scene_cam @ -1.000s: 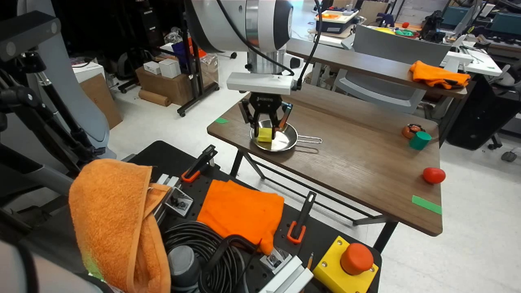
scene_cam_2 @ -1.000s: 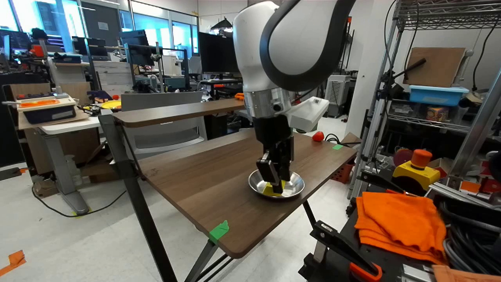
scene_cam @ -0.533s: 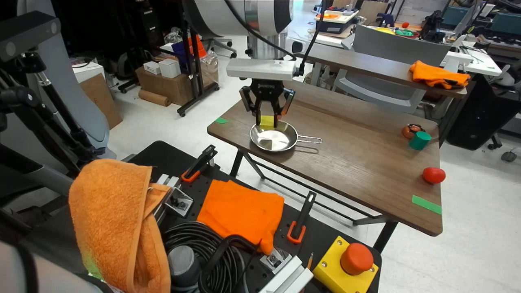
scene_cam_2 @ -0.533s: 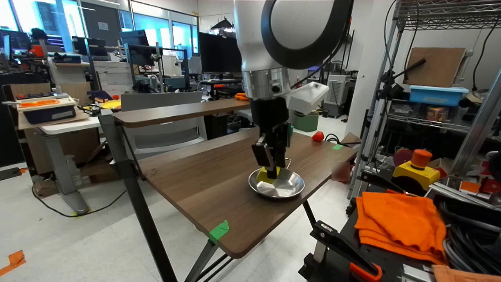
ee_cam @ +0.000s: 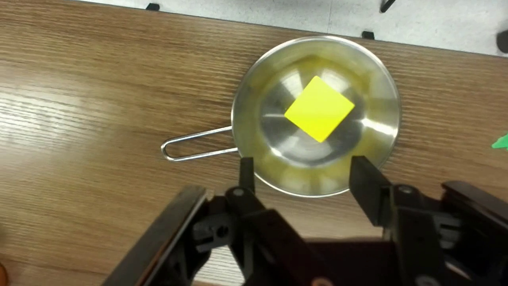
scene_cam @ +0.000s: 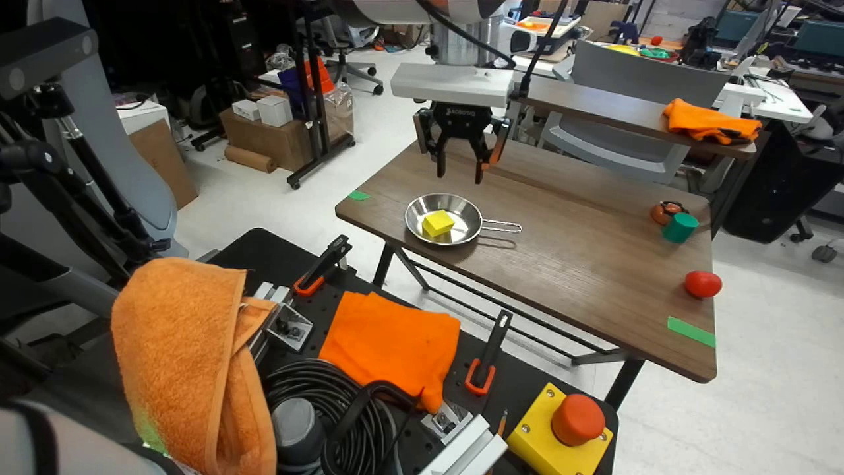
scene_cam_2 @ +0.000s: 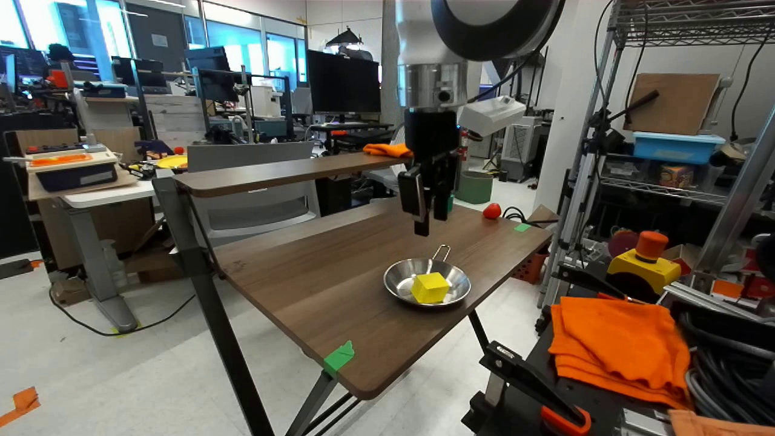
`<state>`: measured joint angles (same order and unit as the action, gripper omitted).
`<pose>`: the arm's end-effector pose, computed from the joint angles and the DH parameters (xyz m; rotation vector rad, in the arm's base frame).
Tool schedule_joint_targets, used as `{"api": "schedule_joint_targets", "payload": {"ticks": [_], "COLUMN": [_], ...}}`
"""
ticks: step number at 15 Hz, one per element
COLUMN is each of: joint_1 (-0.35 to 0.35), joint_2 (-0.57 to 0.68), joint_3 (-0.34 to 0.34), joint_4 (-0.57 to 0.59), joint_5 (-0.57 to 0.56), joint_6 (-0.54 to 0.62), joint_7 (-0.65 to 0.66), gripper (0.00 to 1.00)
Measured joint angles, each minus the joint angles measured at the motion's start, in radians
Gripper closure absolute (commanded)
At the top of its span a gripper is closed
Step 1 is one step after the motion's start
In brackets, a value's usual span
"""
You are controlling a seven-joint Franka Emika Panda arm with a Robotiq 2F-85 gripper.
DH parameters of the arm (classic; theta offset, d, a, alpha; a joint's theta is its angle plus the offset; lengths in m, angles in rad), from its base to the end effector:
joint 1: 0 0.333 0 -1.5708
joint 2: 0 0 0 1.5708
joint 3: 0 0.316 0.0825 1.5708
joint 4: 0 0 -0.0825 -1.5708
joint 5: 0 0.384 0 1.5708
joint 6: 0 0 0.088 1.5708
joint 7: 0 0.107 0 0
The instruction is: Put the yellow block on the silver pan then remove it from the pan
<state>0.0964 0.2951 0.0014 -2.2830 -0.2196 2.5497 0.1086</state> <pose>0.5275 0.0547 0.2212 3.0085 0.2614 -0.0238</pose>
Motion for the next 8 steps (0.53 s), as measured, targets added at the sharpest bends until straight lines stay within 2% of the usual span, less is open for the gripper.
{"api": "schedule_joint_targets", "payload": {"ticks": [2, 3, 4, 5, 8], "joint_1": [-0.028, -0.040, -0.050, -0.059, -0.069], "joint_2": [-0.024, -0.035, -0.045, -0.054, -0.073], "joint_3": [-0.002, -0.003, -0.004, -0.004, -0.004], "joint_4": [-0.010, -0.014, -0.019, -0.024, -0.038], "joint_5": [0.024, 0.034, 0.043, 0.051, 0.066], "joint_6": [0.008, 0.012, 0.018, 0.023, 0.026], "joint_7": [-0.010, -0.016, -0.022, -0.029, -0.047], "gripper": [0.28, 0.12, 0.04, 0.00, 0.00]}}
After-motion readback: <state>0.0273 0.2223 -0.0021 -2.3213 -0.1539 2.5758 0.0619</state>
